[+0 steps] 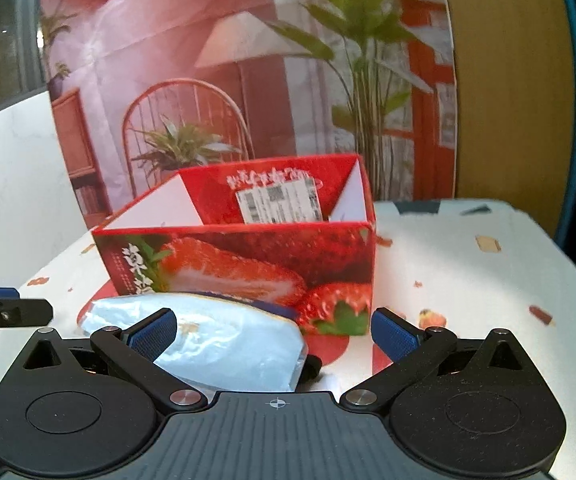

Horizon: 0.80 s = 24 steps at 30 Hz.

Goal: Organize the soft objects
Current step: 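Close both grippers on the blue-and-white cotton pad bag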

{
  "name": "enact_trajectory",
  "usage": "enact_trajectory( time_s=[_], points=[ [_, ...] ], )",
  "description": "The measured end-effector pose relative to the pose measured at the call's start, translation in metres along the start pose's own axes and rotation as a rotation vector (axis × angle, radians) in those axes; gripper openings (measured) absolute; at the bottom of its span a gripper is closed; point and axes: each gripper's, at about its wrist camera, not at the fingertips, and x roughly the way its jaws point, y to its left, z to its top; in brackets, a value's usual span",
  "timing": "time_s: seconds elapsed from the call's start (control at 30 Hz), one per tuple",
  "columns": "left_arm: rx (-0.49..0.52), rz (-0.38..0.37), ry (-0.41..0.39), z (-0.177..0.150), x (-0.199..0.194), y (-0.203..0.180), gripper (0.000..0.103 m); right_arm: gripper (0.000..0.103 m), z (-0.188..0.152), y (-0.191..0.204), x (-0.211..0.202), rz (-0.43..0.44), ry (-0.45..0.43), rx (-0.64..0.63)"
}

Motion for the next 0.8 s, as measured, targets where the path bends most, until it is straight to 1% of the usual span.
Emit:
enact_trajectory(
  time_s=[0.03,0.1,0.13,0.2,0.27,0.33,0.43,0.47,0.53,0.57,0.6,0.63,0.8],
  points=[
    [-0.008,-0.007,0.008,0.004,0.004,0.000,0.096,0.103,0.001,-0.001,0.003,-0.001,0.005,0.009],
    [-0.025,-0.025,0.027,0.009,0.014,0.000,0.088,0.103,0.002,-0.004,0.011,0.001,0.011,0.019],
    [-0.034,-0.035,0.039,0.012,0.020,0.000,0.086,0.103,0.003,-0.005,0.016,0.001,0.015,0.020],
    [-0.052,-0.058,0.066,0.017,0.035,0.000,0.077,0.102,0.005,-0.005,0.028,-0.001,0.024,0.018],
    [-0.065,-0.075,0.085,0.020,0.047,-0.002,0.072,0.102,0.005,-0.006,0.040,0.006,0.039,0.022],
    [-0.080,-0.093,0.105,0.020,0.058,-0.003,0.071,0.101,0.005,-0.007,0.051,0.017,0.054,0.037],
    [-0.102,-0.125,0.140,0.017,0.073,-0.005,0.069,0.095,0.002,-0.009,0.064,0.056,0.089,0.066],
    [-0.107,-0.138,0.154,0.014,0.078,-0.005,0.065,0.093,-0.001,-0.009,0.066,0.076,0.100,0.068],
    [-0.115,-0.160,0.193,0.008,0.085,-0.005,0.055,0.089,-0.007,-0.007,0.069,0.106,0.118,0.065],
    [-0.121,-0.180,0.208,0.004,0.088,-0.006,0.047,0.087,-0.011,-0.006,0.070,0.120,0.129,0.065],
    [-0.127,-0.190,0.217,0.001,0.090,-0.006,0.045,0.086,-0.014,-0.005,0.070,0.131,0.137,0.067],
    [-0.136,-0.192,0.223,-0.003,0.091,-0.006,0.045,0.083,-0.017,-0.005,0.070,0.145,0.144,0.070],
    [-0.152,-0.205,0.241,-0.016,0.098,-0.003,0.045,0.081,-0.026,-0.004,0.069,0.163,0.158,0.059]
  ],
)
